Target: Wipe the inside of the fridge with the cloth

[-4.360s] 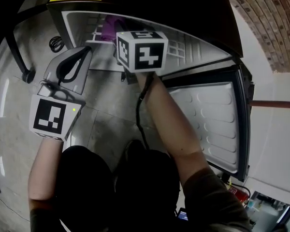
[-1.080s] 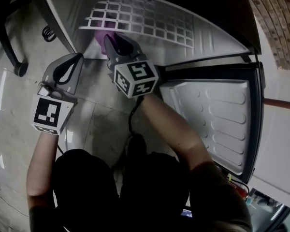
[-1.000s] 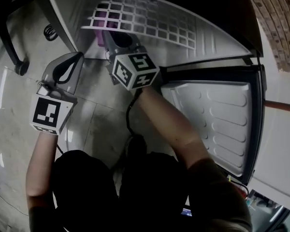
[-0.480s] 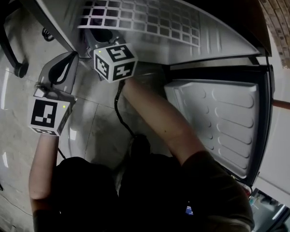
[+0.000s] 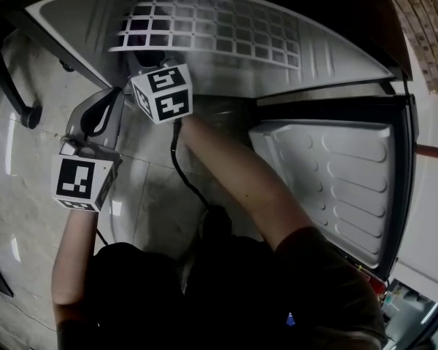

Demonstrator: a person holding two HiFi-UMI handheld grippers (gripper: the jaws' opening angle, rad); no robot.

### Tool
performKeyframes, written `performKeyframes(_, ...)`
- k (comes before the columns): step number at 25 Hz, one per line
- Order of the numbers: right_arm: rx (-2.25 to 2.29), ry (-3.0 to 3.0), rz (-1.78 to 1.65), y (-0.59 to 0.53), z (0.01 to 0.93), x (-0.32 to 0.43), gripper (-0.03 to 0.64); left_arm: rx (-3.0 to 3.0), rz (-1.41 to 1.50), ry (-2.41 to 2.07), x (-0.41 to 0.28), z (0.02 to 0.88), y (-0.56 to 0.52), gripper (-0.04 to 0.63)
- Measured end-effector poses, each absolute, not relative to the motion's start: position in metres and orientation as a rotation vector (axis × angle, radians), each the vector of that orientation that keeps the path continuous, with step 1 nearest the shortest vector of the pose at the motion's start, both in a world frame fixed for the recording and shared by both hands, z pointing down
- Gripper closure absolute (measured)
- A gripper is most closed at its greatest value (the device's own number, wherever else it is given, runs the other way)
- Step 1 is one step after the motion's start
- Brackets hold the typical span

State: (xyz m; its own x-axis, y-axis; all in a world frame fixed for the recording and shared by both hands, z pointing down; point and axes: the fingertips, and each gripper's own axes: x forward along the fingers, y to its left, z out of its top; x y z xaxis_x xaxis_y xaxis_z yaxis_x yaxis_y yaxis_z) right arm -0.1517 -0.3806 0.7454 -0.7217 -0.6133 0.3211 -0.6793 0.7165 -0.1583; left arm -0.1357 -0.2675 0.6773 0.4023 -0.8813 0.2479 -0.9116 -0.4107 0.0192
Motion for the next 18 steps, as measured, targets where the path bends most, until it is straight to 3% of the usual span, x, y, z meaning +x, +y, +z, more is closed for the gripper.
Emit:
performKeyframes(7, 0.997, -2.432, 0.243, -0.396, 0.794, -0.122, 0.560, 2.501, 0.326, -1.586, -0.131, 0.686, -0.268, 0.577)
performKeyframes(18, 1.293, -2.134, 0.275, -0.417, 0.807, -0.003, 0.561, 2.529, 0.325, -1.509, -0.107, 0.695, -0.271, 0.578)
